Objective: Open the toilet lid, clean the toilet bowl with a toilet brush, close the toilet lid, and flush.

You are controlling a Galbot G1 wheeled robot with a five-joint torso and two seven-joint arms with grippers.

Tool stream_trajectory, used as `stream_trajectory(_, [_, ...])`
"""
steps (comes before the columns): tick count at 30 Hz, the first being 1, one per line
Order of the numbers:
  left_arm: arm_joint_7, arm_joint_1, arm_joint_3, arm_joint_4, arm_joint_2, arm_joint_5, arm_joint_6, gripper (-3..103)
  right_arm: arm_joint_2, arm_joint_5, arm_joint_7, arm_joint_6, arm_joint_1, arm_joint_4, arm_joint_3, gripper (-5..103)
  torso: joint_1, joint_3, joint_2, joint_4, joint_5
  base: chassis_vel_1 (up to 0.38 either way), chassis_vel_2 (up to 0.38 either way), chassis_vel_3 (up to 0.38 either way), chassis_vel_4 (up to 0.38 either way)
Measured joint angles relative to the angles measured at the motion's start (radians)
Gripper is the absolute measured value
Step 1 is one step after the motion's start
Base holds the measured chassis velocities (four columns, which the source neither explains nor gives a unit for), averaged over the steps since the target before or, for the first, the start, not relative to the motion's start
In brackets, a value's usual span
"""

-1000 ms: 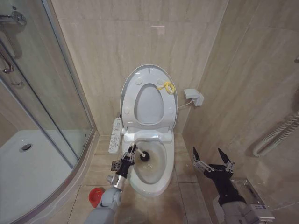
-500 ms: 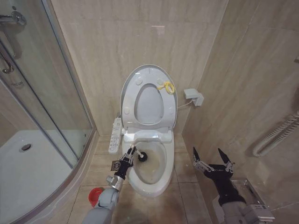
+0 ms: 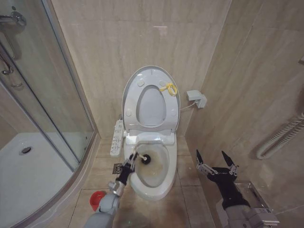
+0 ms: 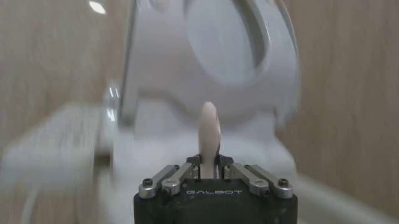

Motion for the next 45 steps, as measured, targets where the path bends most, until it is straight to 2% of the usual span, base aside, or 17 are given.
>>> stream_trajectory(1, [0.0, 0.0, 0.0, 0.0, 0.0, 0.0, 0.0, 18, 0.0, 0.0, 0.0, 0.0, 0.0, 0.0, 0.0, 100, 0.0, 0.0, 0.0, 0.0, 0.0, 0.0, 0.0, 0.0, 0.0])
stream_trajectory(4, [0.023, 0.026, 0.005, -0.065, 0.008, -0.094, -0.001, 18, 0.0, 0.0, 0.0, 0.0, 0.0, 0.0, 0.0, 100, 0.0, 0.0, 0.0, 0.0003, 0.0004, 0.0, 0.0, 0.0, 0.0])
stream_trajectory(5, [0.023, 0.026, 0.005, -0.065, 0.008, -0.094, -0.001, 18, 0.0, 0.0, 0.0, 0.0, 0.0, 0.0, 0.0, 100, 0.0, 0.0, 0.0, 0.0003, 0.0004, 0.0, 0.0, 0.0, 0.0])
stream_trajectory(9, [0.024, 0.024, 0.017, -0.112, 0.004, -0.189, 0.0, 18, 0.0, 0.0, 0.0, 0.0, 0.0, 0.0, 0.0, 100, 0.0, 0.0, 0.0, -0.0004, 0.0004, 0.0, 0.0, 0.0, 0.0])
stream_trajectory(14, [0.016, 0.048, 0.02, -0.189, 0.004, -0.239, 0.001, 18, 0.0, 0.0, 0.0, 0.0, 0.0, 0.0, 0.0, 100, 0.0, 0.0, 0.0, -0.0002, 0.0003, 0.0, 0.0, 0.0, 0.0])
stream_trajectory(22, [0.013, 0.139, 0.028, -0.405, 0.066, -0.364, 0.056, 18, 0.0, 0.0, 0.0, 0.0, 0.0, 0.0, 0.0, 100, 0.0, 0.0, 0.0, 0.0, 0.0003, 0.0, 0.0, 0.0, 0.0])
stream_trajectory(30, [0.038, 0.219, 0.0, -0.503, 0.113, -0.409, 0.076, 18, 0.0, 0.0, 0.0, 0.0, 0.0, 0.0, 0.0, 100, 0.0, 0.0, 0.0, -0.0002, 0.0002, 0.0, 0.0, 0.0, 0.0])
stream_trajectory(33, [0.06, 0.274, -0.022, -0.574, 0.137, -0.422, 0.087, 18, 0.0, 0.0, 0.0, 0.0, 0.0, 0.0, 0.0, 100, 0.0, 0.0, 0.0, -0.0001, 0.0002, 0.0, 0.0, 0.0, 0.0])
stream_trajectory(45, [0.074, 0.335, -0.06, -0.709, 0.171, -0.442, 0.098, 18, 0.0, 0.0, 0.0, 0.0, 0.0, 0.0, 0.0, 100, 0.0, 0.0, 0.0, -0.0001, 0.0002, 0.0, 0.0, 0.0, 0.0])
